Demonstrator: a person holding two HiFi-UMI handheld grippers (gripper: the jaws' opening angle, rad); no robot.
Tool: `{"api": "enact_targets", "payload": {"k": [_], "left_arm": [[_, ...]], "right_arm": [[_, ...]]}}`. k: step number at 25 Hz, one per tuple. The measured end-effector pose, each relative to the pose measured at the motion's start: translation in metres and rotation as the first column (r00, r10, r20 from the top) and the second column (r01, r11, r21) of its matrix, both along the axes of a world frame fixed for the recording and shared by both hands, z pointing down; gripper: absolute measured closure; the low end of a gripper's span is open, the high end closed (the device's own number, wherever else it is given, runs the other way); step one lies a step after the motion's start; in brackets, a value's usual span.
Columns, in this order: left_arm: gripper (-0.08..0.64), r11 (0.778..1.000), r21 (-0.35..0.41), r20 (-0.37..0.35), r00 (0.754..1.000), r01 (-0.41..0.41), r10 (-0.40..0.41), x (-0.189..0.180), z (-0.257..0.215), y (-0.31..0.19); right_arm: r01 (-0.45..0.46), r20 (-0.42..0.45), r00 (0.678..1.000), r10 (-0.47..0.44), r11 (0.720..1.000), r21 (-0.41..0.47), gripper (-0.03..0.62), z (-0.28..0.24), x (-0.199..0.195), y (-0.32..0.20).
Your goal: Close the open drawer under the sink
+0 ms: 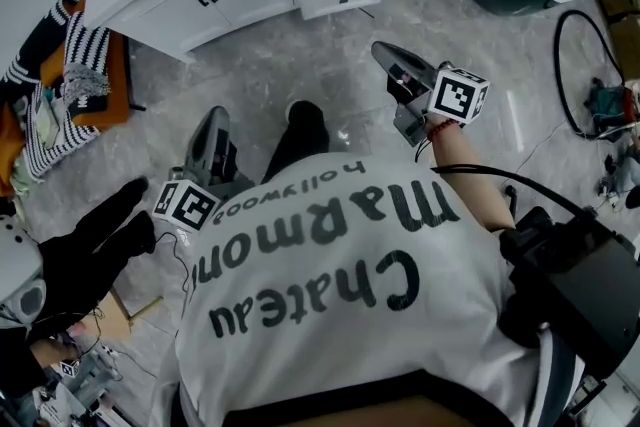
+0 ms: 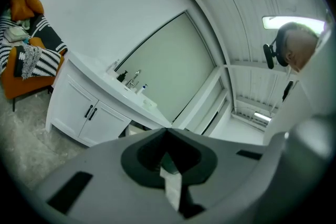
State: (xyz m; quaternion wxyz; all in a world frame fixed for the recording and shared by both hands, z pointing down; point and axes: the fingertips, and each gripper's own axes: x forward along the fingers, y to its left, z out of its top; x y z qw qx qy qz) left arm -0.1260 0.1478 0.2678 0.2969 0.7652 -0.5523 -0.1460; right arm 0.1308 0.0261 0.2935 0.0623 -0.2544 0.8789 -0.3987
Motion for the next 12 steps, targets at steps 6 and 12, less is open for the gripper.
{"api": "enact_targets", "payload": {"k": [6, 12], "left_arm": [[0.551, 0.999, -0.02, -0.016, 0.999, -0.042, 0.042, 0.001, 0.01, -0.046], [0.551, 0.992, -0.022, -0.015, 0.992, -0.125, 0.124, 0.01, 0.008, -0.107]], "right_arm": [[-0.049, -0.023, 0.999, 0.049, 0.999, -0.022, 0.58, 0.015, 0.005, -0.034], [-0.088, -0.046, 0.995, 0.085, 0.995, -0.046, 0.58, 0.021, 0.007, -0.07]]}}
